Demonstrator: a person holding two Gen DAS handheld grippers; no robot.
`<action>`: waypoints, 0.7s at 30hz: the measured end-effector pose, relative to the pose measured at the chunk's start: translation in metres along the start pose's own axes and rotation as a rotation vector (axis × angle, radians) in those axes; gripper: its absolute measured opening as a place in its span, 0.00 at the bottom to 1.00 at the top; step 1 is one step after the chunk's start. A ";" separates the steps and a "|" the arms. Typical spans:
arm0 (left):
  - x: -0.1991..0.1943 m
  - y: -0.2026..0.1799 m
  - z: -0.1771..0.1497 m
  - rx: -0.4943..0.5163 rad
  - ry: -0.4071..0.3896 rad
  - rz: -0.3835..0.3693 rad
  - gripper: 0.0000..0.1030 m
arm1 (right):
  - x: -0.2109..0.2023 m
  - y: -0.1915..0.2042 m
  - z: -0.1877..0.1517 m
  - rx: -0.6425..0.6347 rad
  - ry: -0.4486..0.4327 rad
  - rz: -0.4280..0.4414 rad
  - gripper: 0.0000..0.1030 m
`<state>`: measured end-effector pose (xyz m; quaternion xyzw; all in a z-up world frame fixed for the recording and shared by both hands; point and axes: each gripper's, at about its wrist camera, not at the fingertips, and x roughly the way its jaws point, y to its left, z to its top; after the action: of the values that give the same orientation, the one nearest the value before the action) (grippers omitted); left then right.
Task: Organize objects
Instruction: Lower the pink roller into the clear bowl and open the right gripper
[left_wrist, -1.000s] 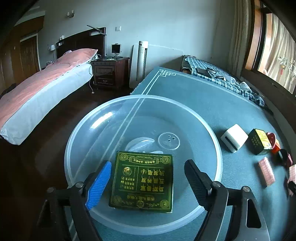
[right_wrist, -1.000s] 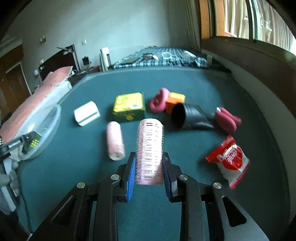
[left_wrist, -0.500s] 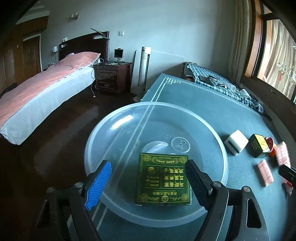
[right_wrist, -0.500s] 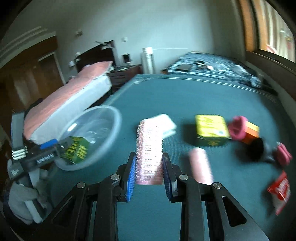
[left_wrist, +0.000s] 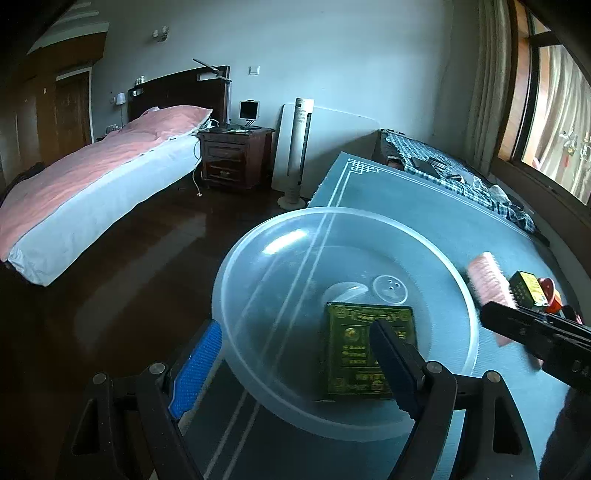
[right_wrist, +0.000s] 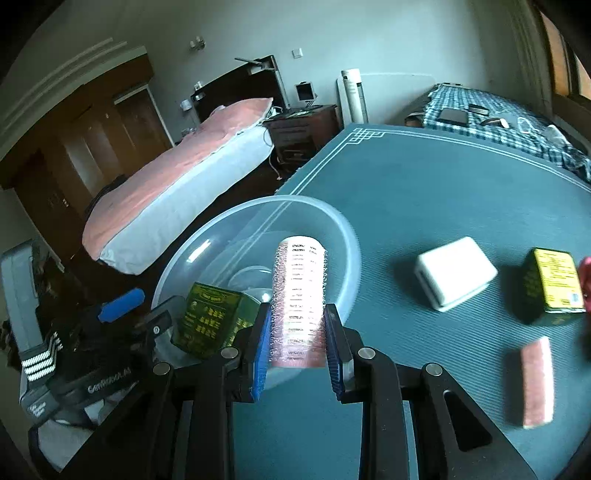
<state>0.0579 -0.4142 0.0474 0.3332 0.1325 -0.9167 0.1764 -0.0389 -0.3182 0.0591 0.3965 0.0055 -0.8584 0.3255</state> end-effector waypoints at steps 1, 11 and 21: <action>0.000 0.001 0.000 -0.002 0.001 0.001 0.83 | 0.003 0.000 0.002 0.003 0.003 0.004 0.27; 0.002 0.005 -0.001 -0.012 0.001 0.008 0.84 | 0.026 -0.003 0.008 0.053 0.044 0.055 0.32; 0.000 0.000 -0.001 -0.003 -0.007 0.013 0.85 | 0.015 -0.006 -0.002 0.060 0.017 0.089 0.47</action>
<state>0.0583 -0.4138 0.0470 0.3307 0.1312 -0.9165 0.1831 -0.0482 -0.3209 0.0465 0.4130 -0.0351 -0.8396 0.3511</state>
